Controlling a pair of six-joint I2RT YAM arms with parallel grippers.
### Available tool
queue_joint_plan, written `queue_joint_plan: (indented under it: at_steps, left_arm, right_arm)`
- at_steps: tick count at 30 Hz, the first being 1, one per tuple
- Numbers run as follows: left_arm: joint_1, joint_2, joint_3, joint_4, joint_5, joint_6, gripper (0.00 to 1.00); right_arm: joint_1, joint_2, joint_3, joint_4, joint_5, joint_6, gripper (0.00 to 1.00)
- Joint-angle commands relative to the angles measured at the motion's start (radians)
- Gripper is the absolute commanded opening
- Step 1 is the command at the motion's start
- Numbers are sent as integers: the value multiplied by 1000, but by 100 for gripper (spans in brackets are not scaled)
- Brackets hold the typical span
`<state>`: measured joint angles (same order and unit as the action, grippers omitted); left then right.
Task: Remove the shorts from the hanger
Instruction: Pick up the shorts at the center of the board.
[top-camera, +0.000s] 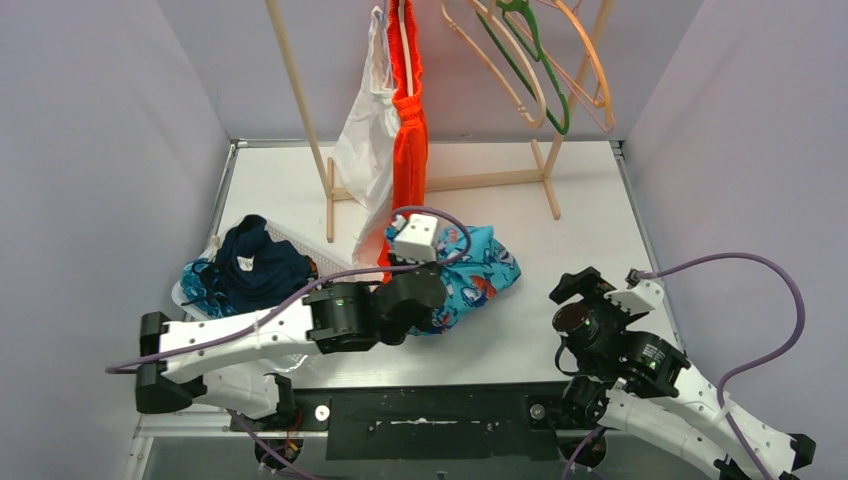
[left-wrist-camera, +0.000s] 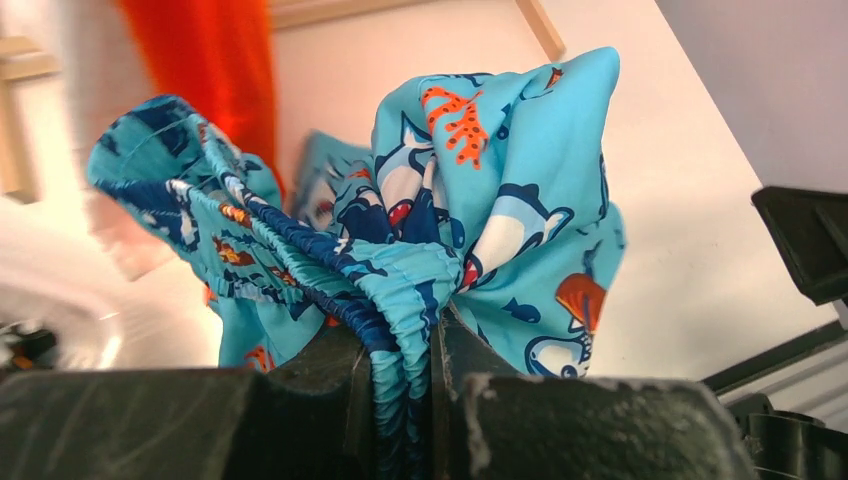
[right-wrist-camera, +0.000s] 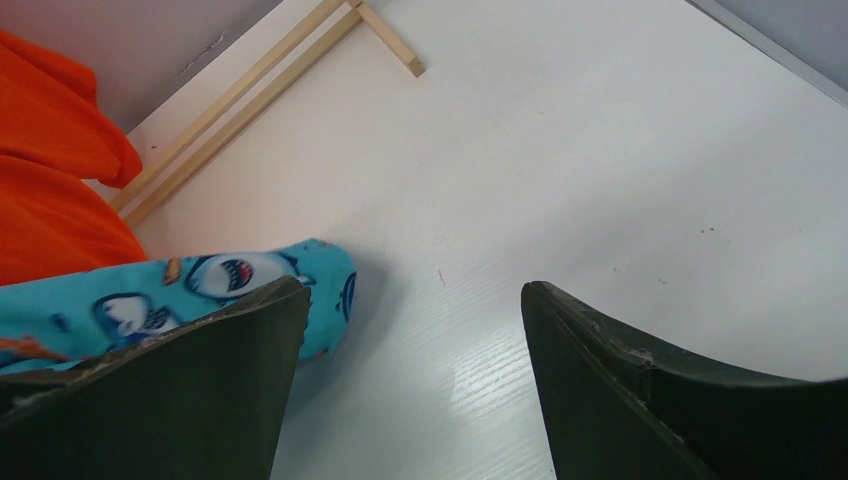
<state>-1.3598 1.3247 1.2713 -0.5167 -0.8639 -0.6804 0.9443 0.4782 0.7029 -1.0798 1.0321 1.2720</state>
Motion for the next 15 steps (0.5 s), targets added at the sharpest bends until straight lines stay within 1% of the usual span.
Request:
queue_joint_plan:
  at_steps: [1, 3, 5, 8, 12, 14, 15]
  left_arm:
    - [-2, -138, 15, -157, -149, -49, 0]
    - [0, -197, 22, -202, -148, -49, 0]
    - [2, -237, 41, -286, -152, -94, 0]
    - [3, -247, 94, -512, -201, -265, 0]
    - [5, -212, 191, -784, -261, -473, 0]
    - [10, -191, 239, -892, -290, -553, 0]
    - [21, -182, 262, -928, -297, -544, 0]
  right_arm:
    - [7, 29, -9, 76, 47, -5, 80]
    - [7, 40, -13, 106, 39, -29, 80]
    - [8, 55, -14, 133, 27, -48, 80]
    - [8, 80, -16, 165, 19, -70, 81]
    - [8, 113, -13, 207, 12, -104, 81]
    - [8, 126, -14, 229, 6, -128, 81]
    - [8, 133, -15, 239, 4, -138, 81]
